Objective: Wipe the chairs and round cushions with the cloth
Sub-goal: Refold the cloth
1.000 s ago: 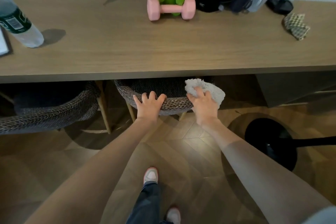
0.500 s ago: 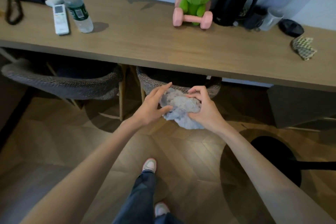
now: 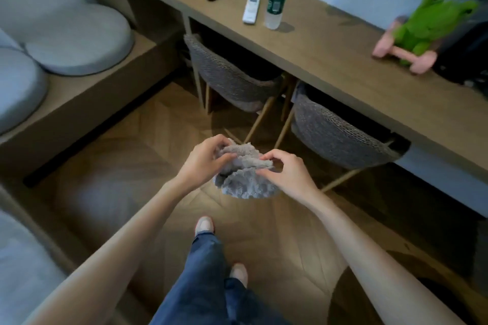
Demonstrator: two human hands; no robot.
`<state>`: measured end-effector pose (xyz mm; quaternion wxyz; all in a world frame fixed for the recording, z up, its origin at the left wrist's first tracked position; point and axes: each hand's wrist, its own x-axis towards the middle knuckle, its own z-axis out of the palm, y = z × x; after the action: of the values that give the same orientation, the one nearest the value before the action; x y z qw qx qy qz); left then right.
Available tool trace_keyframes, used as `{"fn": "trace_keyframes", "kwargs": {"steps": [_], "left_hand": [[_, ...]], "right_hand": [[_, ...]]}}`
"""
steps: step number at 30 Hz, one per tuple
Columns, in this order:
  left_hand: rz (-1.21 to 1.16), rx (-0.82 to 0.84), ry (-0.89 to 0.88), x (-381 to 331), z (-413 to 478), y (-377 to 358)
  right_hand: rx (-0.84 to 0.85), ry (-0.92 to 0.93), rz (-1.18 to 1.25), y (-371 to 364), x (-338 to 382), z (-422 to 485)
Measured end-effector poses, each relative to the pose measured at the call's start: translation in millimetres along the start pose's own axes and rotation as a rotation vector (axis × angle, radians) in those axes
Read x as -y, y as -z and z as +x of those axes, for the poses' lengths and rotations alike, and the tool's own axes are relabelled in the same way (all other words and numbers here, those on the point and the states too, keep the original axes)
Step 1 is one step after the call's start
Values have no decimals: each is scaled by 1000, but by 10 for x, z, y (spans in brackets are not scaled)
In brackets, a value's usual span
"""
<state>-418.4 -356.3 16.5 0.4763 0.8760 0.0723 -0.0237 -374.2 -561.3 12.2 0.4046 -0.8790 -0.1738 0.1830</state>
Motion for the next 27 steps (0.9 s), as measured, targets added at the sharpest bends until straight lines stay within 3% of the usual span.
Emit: {"fn": "trace_keyframes", "kwargs": {"steps": [7, 10, 13, 20, 27], "left_hand": [[80, -426, 230, 654, -322, 906], [91, -516, 318, 1016, -337, 1339], [134, -497, 254, 1348, -204, 1823], [78, -273, 98, 1777, 553, 2905], [34, -187, 54, 2133, 1309, 3809]], "right_hand": [[171, 127, -57, -552, 693, 726], [233, 156, -198, -832, 945, 1150], [351, 166, -293, -1163, 1202, 1641], [459, 234, -44, -1933, 2146, 2664], [551, 228, 58, -2423, 2735, 3765]]}}
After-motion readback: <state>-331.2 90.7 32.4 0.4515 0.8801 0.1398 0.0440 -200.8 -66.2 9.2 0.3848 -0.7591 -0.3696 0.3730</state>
